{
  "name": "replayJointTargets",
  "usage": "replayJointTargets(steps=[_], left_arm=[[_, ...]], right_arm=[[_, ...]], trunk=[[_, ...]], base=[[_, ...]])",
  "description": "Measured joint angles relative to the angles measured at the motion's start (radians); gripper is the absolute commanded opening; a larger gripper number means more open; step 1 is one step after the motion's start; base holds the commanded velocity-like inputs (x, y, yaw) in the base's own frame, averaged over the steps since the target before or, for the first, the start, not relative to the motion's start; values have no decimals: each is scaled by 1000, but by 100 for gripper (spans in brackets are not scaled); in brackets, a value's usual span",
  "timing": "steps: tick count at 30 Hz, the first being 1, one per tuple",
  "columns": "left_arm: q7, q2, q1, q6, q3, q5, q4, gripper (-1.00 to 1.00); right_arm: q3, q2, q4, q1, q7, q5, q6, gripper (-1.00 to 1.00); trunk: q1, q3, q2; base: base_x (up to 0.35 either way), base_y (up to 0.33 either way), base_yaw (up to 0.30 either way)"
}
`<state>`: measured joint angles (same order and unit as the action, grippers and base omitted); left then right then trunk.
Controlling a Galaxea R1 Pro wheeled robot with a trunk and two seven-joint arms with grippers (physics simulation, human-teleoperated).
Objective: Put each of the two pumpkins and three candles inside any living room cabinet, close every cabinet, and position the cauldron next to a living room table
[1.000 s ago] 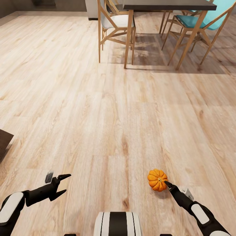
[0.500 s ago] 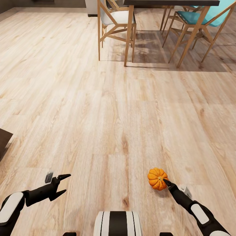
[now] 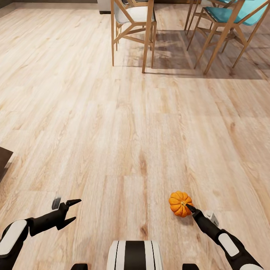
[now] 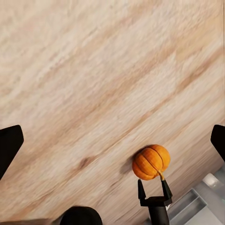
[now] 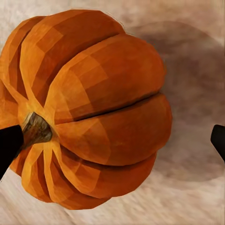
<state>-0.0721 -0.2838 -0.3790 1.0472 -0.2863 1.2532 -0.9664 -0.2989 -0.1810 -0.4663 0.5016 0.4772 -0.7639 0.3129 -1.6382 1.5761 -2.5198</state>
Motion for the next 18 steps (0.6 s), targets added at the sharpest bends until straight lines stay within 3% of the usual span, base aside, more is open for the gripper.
replayJointTargets(steps=[18], left_arm=[[0,0,0,0,-1,2,0,100]], right_arm=[[1,-1,0,0,2,1,0,100]], trunk=[[-2,15,-1]], base=[[14,0,0]])
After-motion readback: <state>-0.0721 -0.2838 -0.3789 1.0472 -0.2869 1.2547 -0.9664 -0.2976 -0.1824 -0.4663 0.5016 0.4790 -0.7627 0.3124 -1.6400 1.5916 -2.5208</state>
